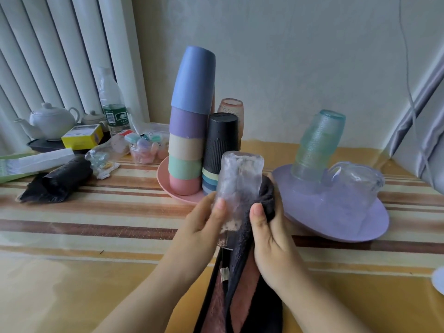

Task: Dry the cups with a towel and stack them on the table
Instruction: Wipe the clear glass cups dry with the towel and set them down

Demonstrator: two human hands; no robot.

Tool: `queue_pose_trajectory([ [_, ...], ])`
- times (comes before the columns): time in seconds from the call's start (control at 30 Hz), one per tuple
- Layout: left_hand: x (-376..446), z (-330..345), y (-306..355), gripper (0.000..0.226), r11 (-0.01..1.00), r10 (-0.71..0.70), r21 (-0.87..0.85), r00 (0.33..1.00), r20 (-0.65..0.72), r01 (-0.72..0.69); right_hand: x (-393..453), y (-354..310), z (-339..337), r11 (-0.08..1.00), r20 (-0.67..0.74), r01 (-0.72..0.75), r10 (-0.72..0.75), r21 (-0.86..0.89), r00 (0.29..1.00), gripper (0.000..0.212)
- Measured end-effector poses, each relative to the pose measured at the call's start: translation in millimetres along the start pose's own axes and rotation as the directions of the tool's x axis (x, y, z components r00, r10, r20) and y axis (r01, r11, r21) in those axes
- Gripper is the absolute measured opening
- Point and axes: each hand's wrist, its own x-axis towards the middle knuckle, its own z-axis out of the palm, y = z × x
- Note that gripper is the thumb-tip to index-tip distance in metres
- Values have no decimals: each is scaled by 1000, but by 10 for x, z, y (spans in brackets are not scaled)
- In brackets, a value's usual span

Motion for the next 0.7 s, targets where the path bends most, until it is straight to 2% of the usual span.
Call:
queue_pose_trajectory([
  [0.1, -12, 21, -34, 50, 1000, 17, -8, 1000, 22, -16, -28, 17, 45, 999, 11, 16, -16, -32, 1000, 85],
  [0.23, 1, 17, -36, 42, 999, 16, -36, 996, 91, -13, 0, 19, -21, 1000, -28, -11, 11, 4, 1000, 60],
  [0.37, -4, 12, -22, 35, 999, 10, -39, 984, 178, -3, 27, -85, -98, 1000, -48, -11, 12, 26, 999, 46],
  [0.47, -26, -22, 8, 35, 997, -33, -54, 969, 243, 47, 57, -152, -167, 997, -70, -13, 18, 73, 997, 70],
  [0.53, -55, -21, 32, 33, 987, -87, -102, 952, 295, 122, 79, -121, -242, 981, -61, -85, 97, 175, 993, 88],
  [0.6, -86, -11, 21, 32, 976, -121, -133, 941, 316, 171, 65, -113, -278, 952, -12, -176, 185, 252, 983, 91],
  [0.7, -69, 12, 6, 27, 974, -97, -170, 957, 275, 148, 11, -126, -223, 939, 10, -243, 248, 244, 969, 86],
])
